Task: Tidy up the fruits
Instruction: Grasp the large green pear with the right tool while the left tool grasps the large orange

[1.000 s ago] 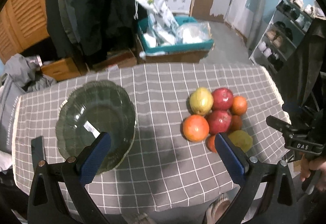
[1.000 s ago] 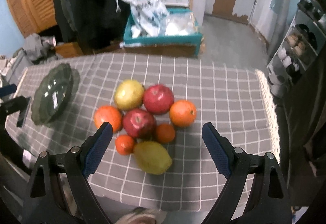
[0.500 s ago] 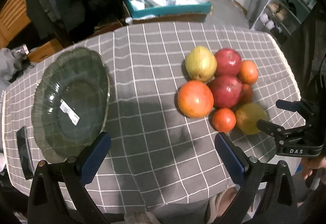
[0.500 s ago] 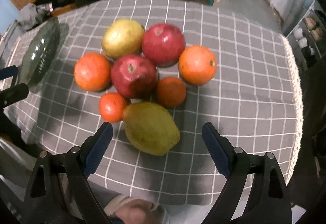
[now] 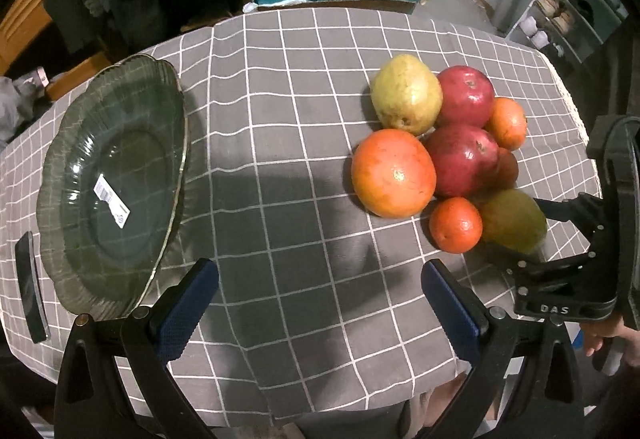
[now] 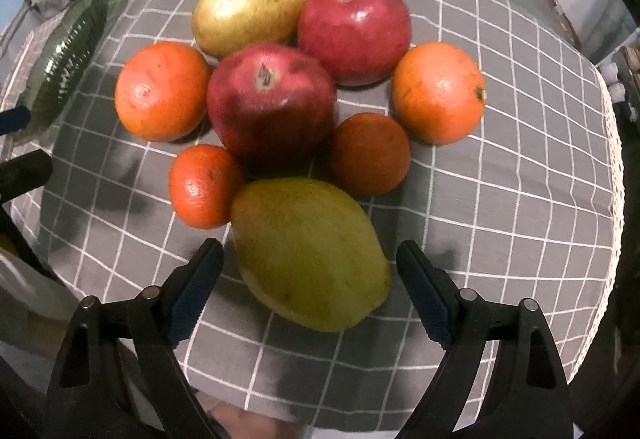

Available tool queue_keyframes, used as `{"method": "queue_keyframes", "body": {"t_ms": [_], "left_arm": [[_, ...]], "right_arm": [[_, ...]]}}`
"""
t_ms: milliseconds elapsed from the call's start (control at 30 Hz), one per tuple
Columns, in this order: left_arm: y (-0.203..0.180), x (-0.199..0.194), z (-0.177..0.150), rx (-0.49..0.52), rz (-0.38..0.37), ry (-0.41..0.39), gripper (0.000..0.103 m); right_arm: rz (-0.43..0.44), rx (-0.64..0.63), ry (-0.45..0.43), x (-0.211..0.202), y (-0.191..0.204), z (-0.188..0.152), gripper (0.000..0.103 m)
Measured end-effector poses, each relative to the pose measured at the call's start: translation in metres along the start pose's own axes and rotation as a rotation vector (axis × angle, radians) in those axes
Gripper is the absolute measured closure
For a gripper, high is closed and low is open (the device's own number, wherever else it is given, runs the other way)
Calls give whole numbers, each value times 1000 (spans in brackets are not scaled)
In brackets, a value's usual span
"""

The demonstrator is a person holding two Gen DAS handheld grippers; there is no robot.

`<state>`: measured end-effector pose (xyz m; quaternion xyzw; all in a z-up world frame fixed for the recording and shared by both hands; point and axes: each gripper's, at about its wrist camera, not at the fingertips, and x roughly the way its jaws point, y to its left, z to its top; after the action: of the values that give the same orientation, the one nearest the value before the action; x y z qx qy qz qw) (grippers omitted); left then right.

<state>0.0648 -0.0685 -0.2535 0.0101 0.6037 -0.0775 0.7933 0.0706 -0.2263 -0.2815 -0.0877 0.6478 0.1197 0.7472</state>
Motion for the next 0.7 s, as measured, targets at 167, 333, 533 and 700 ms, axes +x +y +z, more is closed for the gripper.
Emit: {"method": "queue_keyframes", "body": {"t_ms": [167,333,533,700], "left_arm": [[-6,8,5,17,8,-4,1],[-8,17,10,6,-20,2,1],[-15,28,20,-3,-40,8,1],[-23,37,27,-4,-48,12,1]], "right_arm": [[7,-3,-9,3,1,0,28],[25,39,-29,-5,-7,-8,28],[13,142,-102,-31,-44,-20,28],[-14,238,-160,-46,-79,-25,28]]}}
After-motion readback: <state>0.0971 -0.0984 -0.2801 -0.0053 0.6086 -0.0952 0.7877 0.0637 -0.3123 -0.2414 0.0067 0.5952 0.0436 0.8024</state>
